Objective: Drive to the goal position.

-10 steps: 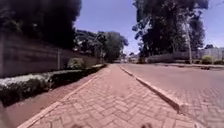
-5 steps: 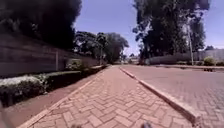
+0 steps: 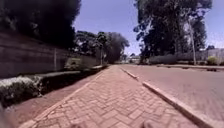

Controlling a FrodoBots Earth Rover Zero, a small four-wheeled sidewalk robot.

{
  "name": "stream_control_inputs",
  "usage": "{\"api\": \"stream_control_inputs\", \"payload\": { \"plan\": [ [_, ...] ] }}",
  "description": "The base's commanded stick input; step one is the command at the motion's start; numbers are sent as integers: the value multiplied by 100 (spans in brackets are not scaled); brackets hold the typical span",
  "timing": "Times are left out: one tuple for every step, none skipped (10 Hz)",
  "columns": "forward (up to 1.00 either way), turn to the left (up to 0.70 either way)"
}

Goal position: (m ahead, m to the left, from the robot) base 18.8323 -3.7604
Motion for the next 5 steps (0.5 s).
{"api": "stream_control_inputs", "payload": {
  "plan": [
    [70,0],
    [70,0],
    [70,0],
    [70,0],
    [70,0]
  ]
}}
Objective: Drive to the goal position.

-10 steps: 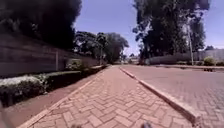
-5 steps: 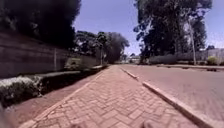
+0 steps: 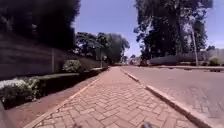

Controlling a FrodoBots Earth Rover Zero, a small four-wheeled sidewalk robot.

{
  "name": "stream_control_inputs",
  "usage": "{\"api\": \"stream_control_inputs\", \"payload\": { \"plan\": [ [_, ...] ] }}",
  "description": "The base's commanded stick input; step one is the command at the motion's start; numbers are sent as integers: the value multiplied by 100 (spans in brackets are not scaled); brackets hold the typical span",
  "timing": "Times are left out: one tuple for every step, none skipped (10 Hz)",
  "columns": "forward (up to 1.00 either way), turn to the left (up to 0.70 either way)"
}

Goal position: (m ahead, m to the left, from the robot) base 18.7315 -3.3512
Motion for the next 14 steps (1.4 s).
{"api": "stream_control_inputs", "payload": {
  "plan": [
    [70,0],
    [70,0],
    [70,0],
    [70,0],
    [70,0],
    [70,0],
    [70,0],
    [70,0],
    [70,0],
    [70,0],
    [70,0],
    [70,0],
    [70,0],
    [70,0]
  ]
}}
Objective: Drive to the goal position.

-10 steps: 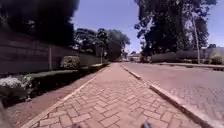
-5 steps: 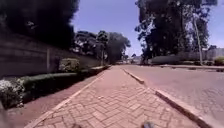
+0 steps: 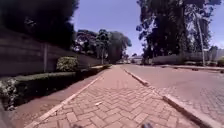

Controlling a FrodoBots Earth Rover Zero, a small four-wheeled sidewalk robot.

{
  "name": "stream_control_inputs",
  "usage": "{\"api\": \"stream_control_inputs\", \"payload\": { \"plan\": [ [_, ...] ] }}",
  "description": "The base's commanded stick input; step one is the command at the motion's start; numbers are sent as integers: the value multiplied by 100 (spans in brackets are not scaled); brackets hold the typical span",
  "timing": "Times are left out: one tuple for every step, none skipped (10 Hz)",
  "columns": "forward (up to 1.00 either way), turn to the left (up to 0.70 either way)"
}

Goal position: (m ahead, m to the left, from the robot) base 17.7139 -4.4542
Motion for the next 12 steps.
{"api": "stream_control_inputs", "payload": {
  "plan": [
    [70,0],
    [70,0],
    [70,0],
    [70,0],
    [70,0],
    [70,0],
    [70,0],
    [70,0],
    [70,0],
    [70,0],
    [70,0],
    [70,0]
  ]
}}
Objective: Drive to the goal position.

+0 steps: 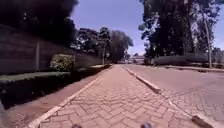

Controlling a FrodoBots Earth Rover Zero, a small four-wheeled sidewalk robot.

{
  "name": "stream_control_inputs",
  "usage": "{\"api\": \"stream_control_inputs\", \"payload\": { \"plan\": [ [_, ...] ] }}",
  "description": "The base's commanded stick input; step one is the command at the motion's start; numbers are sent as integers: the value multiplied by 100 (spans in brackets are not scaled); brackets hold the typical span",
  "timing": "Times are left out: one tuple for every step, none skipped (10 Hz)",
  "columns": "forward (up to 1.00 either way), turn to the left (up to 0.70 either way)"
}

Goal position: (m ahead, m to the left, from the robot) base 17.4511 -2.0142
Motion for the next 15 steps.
{"api": "stream_control_inputs", "payload": {
  "plan": [
    [70,0],
    [70,0],
    [70,0],
    [70,0],
    [70,0],
    [70,0],
    [70,0],
    [70,0],
    [70,0],
    [70,0],
    [70,0],
    [70,0],
    [70,0],
    [70,-35],
    [70,-35]
  ]
}}
